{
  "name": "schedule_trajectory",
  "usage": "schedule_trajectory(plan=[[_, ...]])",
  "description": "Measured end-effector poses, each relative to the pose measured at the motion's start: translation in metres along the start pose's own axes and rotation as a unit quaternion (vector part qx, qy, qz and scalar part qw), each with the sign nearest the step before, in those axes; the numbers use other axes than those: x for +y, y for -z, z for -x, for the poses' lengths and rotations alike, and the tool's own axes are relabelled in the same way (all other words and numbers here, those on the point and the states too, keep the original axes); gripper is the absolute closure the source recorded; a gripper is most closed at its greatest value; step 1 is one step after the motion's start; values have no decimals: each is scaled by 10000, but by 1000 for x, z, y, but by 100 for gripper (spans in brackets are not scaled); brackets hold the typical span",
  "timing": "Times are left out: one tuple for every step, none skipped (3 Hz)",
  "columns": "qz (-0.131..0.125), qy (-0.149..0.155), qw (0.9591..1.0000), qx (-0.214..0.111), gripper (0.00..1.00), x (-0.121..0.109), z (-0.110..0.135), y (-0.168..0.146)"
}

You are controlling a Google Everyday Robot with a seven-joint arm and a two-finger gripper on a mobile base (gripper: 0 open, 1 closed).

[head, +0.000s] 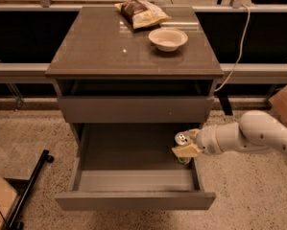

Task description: Pick green can from middle drawer and place on counter

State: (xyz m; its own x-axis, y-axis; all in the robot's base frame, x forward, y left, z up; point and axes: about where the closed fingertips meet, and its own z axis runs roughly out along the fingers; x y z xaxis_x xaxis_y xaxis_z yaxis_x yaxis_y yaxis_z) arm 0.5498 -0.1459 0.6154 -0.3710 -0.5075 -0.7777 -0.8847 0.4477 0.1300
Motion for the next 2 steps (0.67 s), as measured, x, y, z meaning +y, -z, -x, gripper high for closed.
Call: schedule_trajectory(plan=[[-220, 312, 9991, 157, 100, -7, 46, 77], [-641, 748, 9938, 513, 100, -24, 110, 153]])
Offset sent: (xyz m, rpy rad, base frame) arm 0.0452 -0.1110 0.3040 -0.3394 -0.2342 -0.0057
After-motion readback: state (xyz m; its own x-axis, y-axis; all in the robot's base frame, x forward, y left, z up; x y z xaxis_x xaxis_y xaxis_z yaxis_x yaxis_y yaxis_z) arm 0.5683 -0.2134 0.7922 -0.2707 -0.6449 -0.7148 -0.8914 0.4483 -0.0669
